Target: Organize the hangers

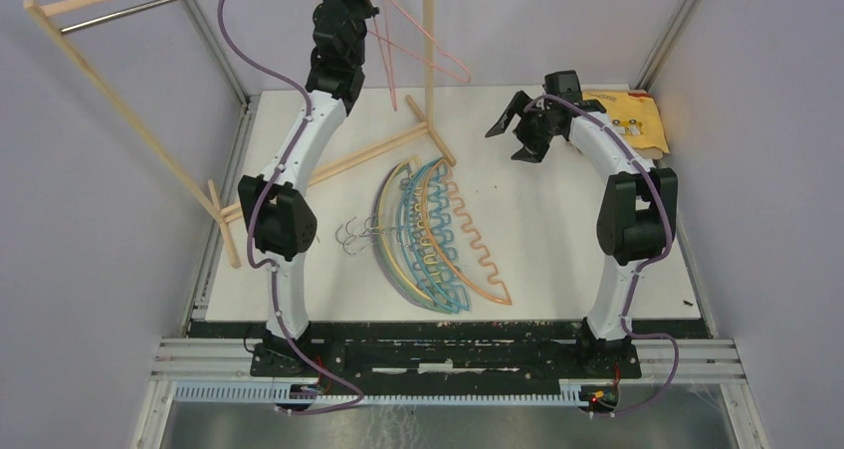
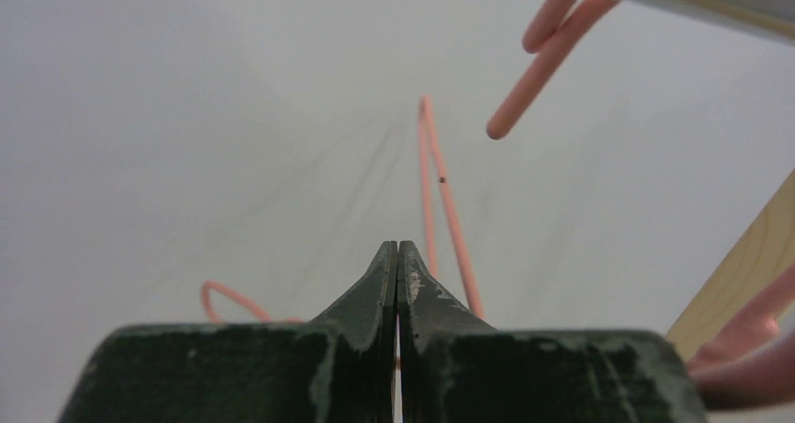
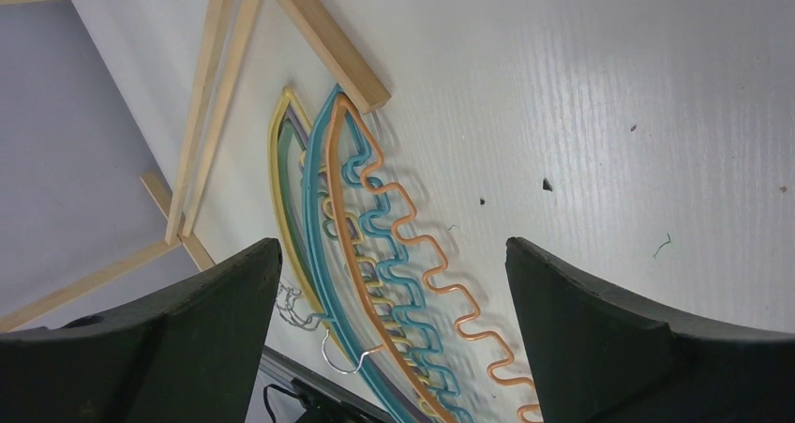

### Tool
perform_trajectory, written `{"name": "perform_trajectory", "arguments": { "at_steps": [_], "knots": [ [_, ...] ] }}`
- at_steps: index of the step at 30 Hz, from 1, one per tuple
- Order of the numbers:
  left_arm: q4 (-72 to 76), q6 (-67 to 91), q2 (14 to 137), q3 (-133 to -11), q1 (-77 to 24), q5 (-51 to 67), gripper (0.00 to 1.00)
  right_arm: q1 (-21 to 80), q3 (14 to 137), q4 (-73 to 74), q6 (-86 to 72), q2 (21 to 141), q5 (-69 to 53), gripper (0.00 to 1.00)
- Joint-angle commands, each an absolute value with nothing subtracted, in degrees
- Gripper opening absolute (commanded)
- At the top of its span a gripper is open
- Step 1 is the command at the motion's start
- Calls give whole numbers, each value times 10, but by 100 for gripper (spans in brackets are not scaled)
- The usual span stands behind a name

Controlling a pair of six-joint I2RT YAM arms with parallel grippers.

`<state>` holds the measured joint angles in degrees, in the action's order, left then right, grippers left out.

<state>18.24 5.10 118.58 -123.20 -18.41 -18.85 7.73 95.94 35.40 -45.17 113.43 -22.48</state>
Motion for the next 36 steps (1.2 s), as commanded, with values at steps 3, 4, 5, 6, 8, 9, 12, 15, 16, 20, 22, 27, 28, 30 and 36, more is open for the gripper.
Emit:
{"name": "perform_trajectory", "arguments": {
  "at_steps": [3, 4, 5, 6, 8, 9, 12, 15, 16, 20, 22, 27, 28, 30, 36],
  "knots": [
    [160, 78, 1226, -1323, -207, -184, 3, 70, 959, 322, -461, 1132, -238, 98],
    [156, 77, 1231, -1335, -210, -186, 3, 68, 958, 322, -461, 1131, -239, 98],
    [154, 76, 1236, -1343, -214, -189, 3, 67, 956, 319, -463, 1131, -239, 98],
    [152, 74, 1239, -1349, -217, -189, 3, 66, 953, 318, -464, 1130, -240, 98],
    [151, 71, 1245, -1358, -224, -191, 3, 64, 949, 312, -467, 1129, -243, 98],
    [150, 71, 1249, -1363, -227, -190, 3, 64, 947, 310, -468, 1129, -243, 98],
    [148, 74, 1259, -1375, -237, -184, 3, 62, 945, 306, -470, 1129, -247, 98],
    [149, 76, 1266, -1385, -247, -175, 3, 60, 945, 305, -470, 1128, -249, 98],
    [148, 76, 1267, -1385, -248, -174, 3, 59, 944, 305, -470, 1127, -248, 98],
    [138, 76, 1267, -1382, -251, -161, 3, 56, 941, 305, -471, 1125, -251, 98],
    [133, 75, 1264, -1379, -253, -159, 3, 56, 939, 303, -471, 1124, -251, 98],
    [124, 49, 1240, -1364, -251, -174, 3, 54, 936, 299, -471, 1122, -254, 98],
    [124, 43, 1229, -1360, -251, -179, 3, 54, 935, 298, -472, 1121, -254, 98],
    [123, 33, 1210, -1350, -249, -190, 7, 54, 933, 296, -472, 1121, -256, 98],
    [126, 15, 1148, -1290, -242, -226, 22, 54, 933, 295, -470, 1114, -260, 100]
  ]
}}
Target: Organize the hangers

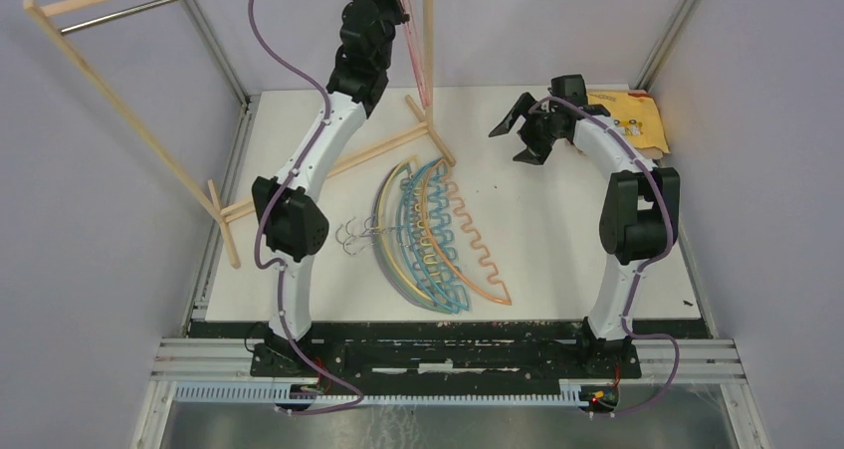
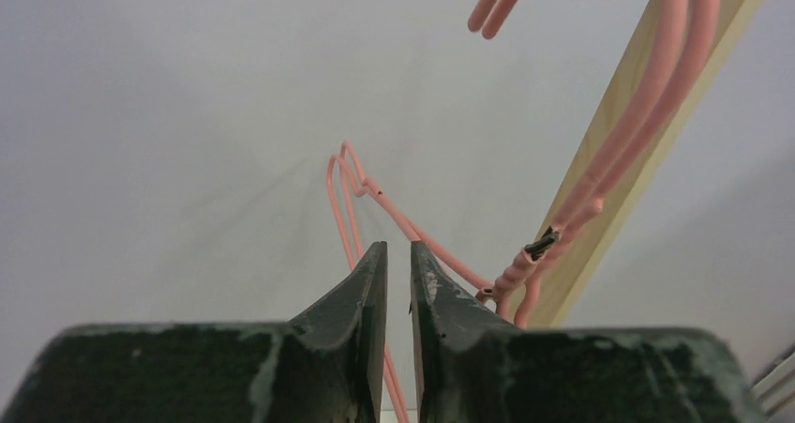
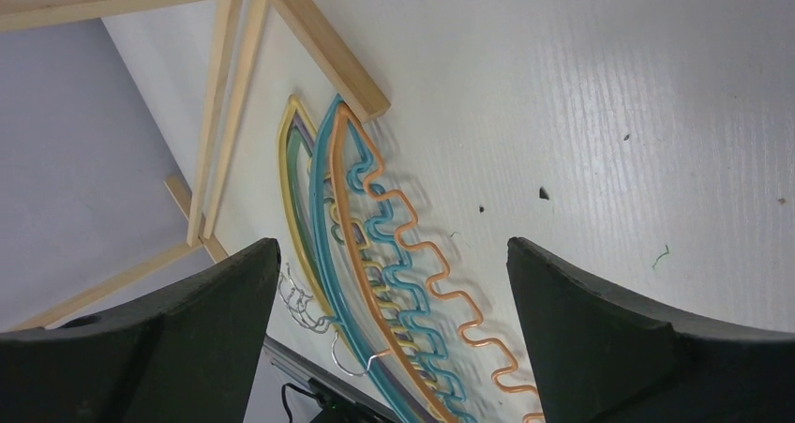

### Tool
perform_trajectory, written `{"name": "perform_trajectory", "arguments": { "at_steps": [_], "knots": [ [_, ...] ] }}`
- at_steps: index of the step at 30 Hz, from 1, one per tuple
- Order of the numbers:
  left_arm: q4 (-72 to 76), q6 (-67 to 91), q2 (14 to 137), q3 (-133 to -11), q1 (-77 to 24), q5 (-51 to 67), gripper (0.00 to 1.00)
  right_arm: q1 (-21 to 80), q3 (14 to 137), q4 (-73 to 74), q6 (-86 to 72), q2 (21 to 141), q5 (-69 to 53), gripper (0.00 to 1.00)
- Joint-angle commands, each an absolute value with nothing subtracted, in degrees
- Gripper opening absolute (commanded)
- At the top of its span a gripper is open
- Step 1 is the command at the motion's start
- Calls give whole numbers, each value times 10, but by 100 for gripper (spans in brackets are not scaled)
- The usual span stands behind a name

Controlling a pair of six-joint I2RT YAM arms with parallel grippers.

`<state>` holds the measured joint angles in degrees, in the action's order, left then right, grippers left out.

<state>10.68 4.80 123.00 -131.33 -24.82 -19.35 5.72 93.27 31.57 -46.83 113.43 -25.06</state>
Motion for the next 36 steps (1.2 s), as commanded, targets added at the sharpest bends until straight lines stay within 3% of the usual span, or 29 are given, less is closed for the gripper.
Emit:
{"name": "perform_trajectory", "arguments": {
  "at_steps": [1, 6, 9, 18, 26, 36],
  "knots": [
    [126, 16, 1138, -1280, -239, -227, 24, 53, 934, 297, -467, 1113, -259, 100],
    [100, 37, 1075, -1218, -213, -217, 41, 54, 931, 311, -454, 1103, -252, 100],
    [68, 60, 1032, -1175, -195, -190, 59, 55, 924, 312, -452, 1096, -252, 100],
    [-81, 90, 879, -986, -162, -147, 100, 100, 921, 381, -369, 1064, -197, 100],
    [-167, 164, 686, -749, -139, -125, 99, 223, 902, 471, -251, 1017, -79, 100],
    [-228, 224, 563, -591, -139, -81, 96, 346, 888, 471, -237, 1019, -28, 95]
  ]
}}
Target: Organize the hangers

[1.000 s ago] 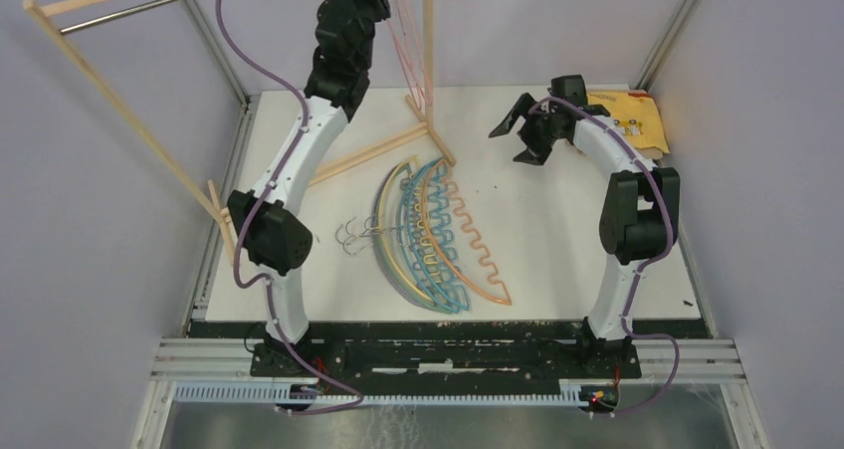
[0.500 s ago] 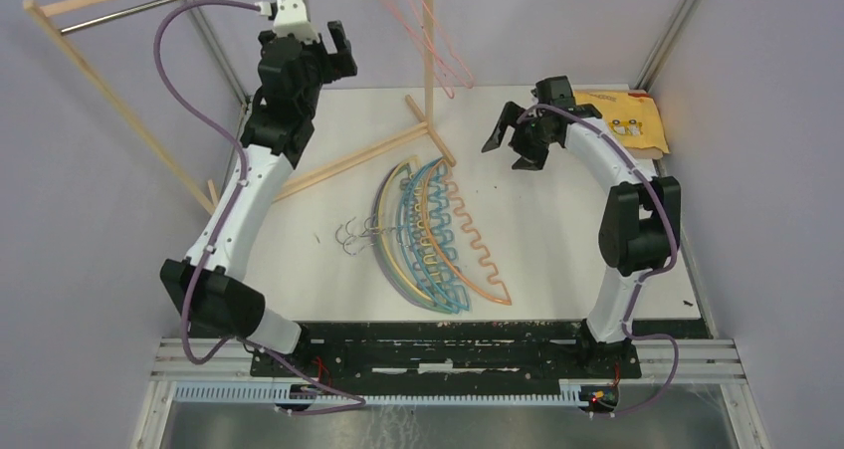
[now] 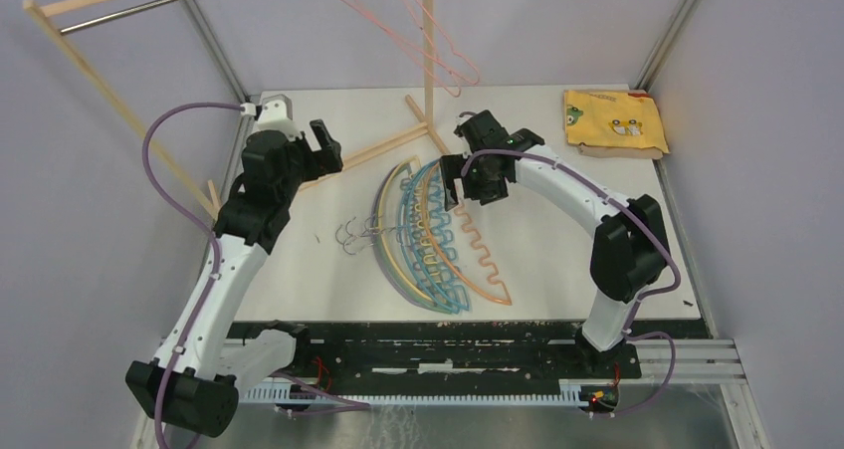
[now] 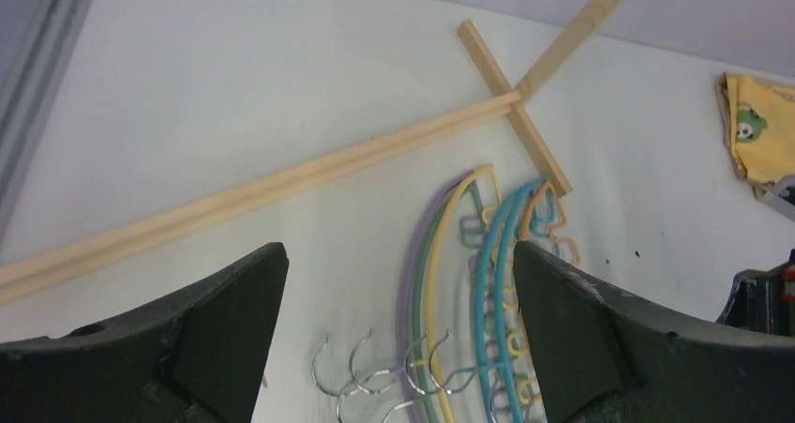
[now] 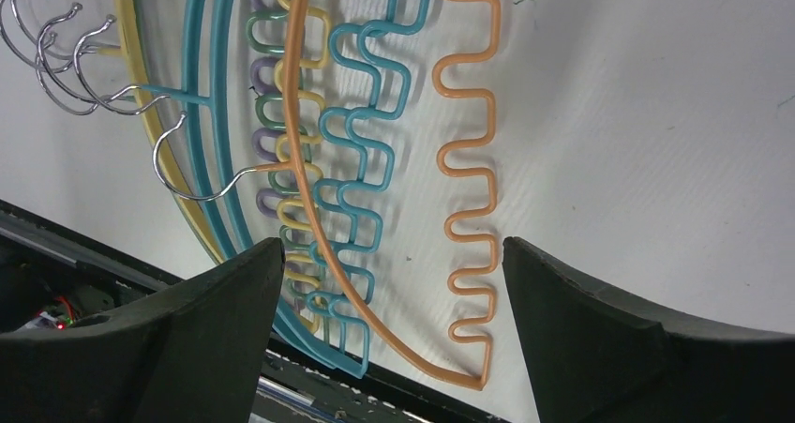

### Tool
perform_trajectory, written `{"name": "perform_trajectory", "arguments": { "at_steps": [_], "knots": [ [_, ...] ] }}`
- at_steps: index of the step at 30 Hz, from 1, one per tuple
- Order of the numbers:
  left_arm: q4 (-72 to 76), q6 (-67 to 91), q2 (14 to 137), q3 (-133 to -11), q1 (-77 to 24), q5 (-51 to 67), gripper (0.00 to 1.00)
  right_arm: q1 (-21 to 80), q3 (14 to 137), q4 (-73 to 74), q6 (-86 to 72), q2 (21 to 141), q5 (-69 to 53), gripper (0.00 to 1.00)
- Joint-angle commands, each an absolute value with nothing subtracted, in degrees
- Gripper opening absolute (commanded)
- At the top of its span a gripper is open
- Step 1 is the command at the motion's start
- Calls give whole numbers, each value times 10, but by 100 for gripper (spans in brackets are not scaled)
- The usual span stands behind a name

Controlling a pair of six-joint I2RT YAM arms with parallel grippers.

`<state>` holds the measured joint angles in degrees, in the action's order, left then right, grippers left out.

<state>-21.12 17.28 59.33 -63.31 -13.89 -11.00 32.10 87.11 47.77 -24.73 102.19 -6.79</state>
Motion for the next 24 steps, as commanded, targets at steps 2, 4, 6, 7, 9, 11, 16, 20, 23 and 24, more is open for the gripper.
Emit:
{"name": "perform_trajectory", "arguments": {
  "at_steps": [2, 4, 6, 7, 9, 11, 16, 20, 23, 24],
  "knots": [
    [-228, 233, 546, -568, -139, -74, 95, 367, 906, 468, -240, 1040, -24, 93],
    [-229, 242, 530, -548, -138, -68, 94, 386, 928, 468, -241, 1068, -26, 90],
    [-230, 248, 518, -532, -139, -57, 93, 398, 949, 465, -243, 1097, -34, 86],
    [-232, 250, 513, -528, -139, -52, 93, 403, 957, 464, -245, 1110, -38, 85],
    [-240, 251, 502, -520, -139, -46, 92, 413, 978, 462, -248, 1137, -43, 82],
    [-250, 249, 494, -516, -139, -48, 92, 420, 1002, 464, -251, 1166, -44, 81],
    [-273, 243, 478, -507, -139, -56, 92, 424, 1027, 462, -256, 1215, -48, 72],
    [-277, 250, 467, -492, -139, -52, 91, 424, 1045, 467, -255, 1242, -37, 65],
    [-277, 255, 459, -484, -139, -49, 91, 425, 1051, 465, -253, 1250, -34, 51],
    [-277, 256, 458, -483, -139, -47, 91, 425, 1052, 464, -253, 1254, -35, 48]
  ]
}}
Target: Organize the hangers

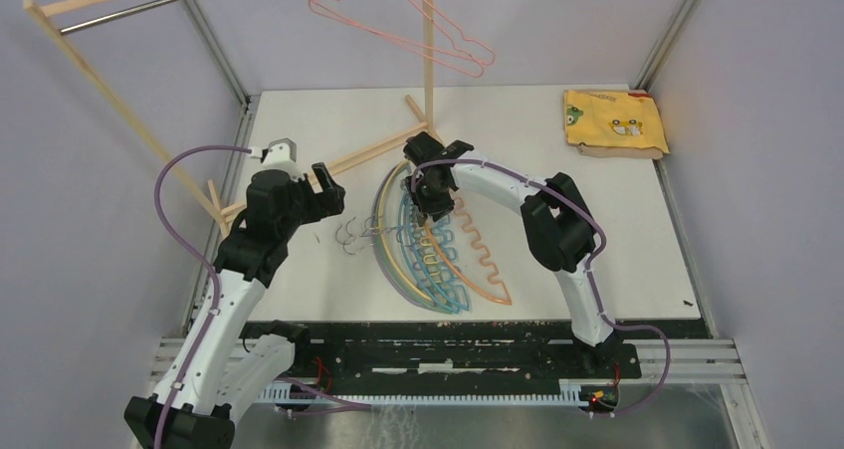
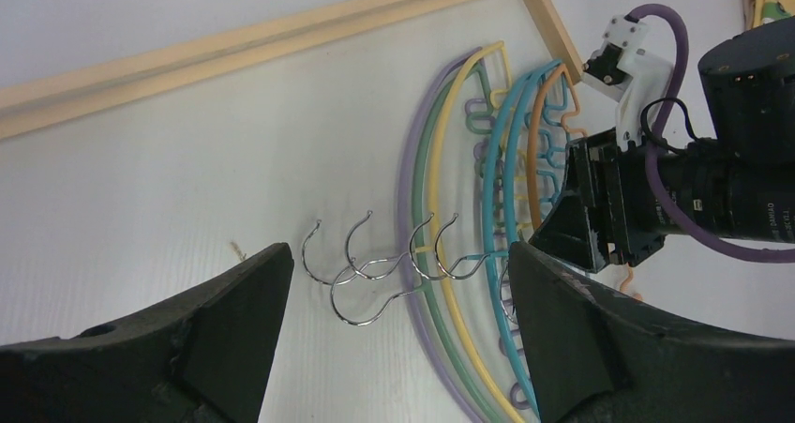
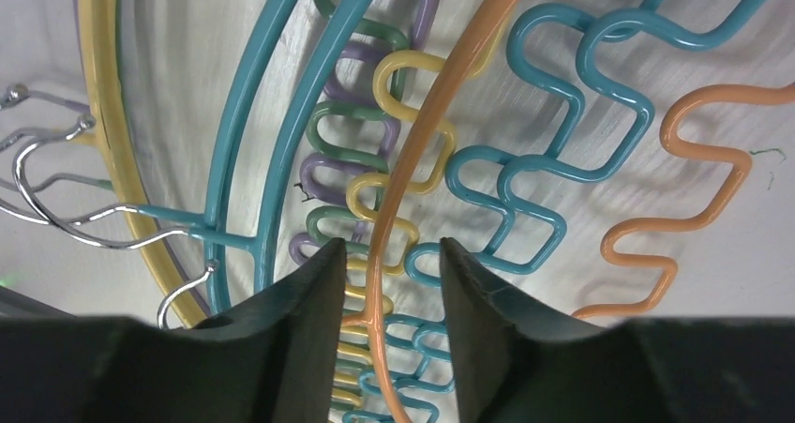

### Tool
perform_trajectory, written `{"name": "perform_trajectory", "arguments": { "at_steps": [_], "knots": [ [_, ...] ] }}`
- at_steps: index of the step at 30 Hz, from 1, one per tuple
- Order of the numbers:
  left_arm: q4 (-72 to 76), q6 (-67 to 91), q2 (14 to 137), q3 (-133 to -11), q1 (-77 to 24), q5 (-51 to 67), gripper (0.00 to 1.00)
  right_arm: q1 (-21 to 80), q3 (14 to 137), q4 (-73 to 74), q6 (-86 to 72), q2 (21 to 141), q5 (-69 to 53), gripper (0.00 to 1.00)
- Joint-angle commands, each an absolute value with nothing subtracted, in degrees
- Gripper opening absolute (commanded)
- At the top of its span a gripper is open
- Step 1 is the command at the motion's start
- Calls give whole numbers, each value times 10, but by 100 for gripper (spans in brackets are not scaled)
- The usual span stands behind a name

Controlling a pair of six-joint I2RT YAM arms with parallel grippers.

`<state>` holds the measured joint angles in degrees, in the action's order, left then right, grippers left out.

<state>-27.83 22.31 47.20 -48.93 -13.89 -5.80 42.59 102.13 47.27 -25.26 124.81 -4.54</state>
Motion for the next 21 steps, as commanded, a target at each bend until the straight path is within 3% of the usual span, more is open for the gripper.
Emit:
{"name": "perform_trajectory", "arguments": {
  "at_steps": [1, 3, 7, 10, 12, 13, 21],
  "knots": [
    [-277, 257, 456, -481, -139, -46, 91, 424, 1053, 465, -252, 1258, -36, 47],
    [-278, 258, 452, -481, -139, -41, 91, 424, 1053, 464, -252, 1266, -38, 47],
    [-282, 252, 451, -485, -139, -24, 91, 425, 1046, 458, -253, 1266, -44, 27],
    [-288, 237, 449, -492, -140, 3, 90, 424, 1039, 452, -255, 1260, -48, 24],
    [-289, 228, 445, -497, -139, 24, 90, 424, 1038, 453, -255, 1256, -51, 6],
    [-289, 225, 442, -500, -139, 34, 89, 425, 1038, 454, -257, 1252, -46, 1],
    [-298, 222, 423, -518, -139, 95, 87, 411, 1060, 448, -326, 1123, -37, 1]
  ]
}}
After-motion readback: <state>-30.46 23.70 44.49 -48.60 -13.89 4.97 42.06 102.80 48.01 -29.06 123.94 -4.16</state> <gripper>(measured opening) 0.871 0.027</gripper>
